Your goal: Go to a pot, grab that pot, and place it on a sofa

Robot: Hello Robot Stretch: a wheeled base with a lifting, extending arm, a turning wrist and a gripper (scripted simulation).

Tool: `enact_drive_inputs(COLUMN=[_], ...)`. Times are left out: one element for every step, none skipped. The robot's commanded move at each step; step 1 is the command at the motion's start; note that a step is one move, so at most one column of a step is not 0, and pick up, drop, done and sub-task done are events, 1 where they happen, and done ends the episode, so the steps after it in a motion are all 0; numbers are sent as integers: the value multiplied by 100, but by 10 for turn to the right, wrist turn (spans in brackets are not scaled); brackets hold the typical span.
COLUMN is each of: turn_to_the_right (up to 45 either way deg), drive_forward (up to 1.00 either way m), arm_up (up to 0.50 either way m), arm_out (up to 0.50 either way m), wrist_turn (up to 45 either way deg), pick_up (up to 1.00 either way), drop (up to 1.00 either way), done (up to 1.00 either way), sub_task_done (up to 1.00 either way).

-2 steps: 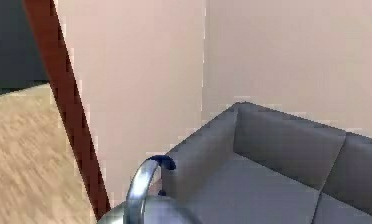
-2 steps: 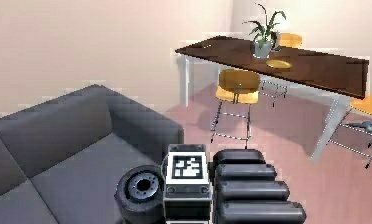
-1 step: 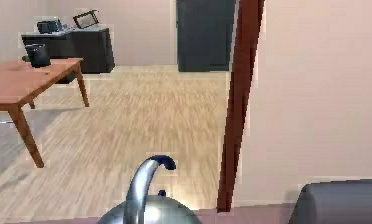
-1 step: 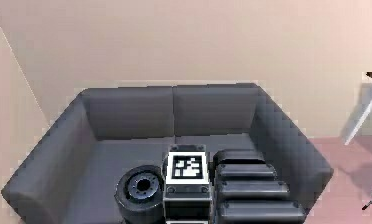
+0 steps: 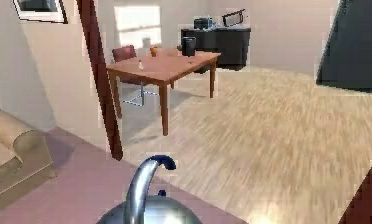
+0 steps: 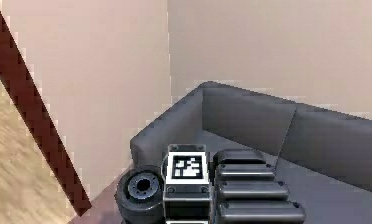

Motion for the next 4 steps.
enact_drive_inputs(turn_to_the_right=[450, 450, 300, 0], drive_forward=[0, 0, 0, 25], arm_up=[0, 0, 0, 0], arm_out=[0, 0, 0, 0], wrist_turn=[0, 0, 0, 0], pick_up=[0, 0, 0, 0], drop=[0, 0, 0, 0], done=[0, 0, 0, 0], sub_task_done=[0, 0, 0, 0])
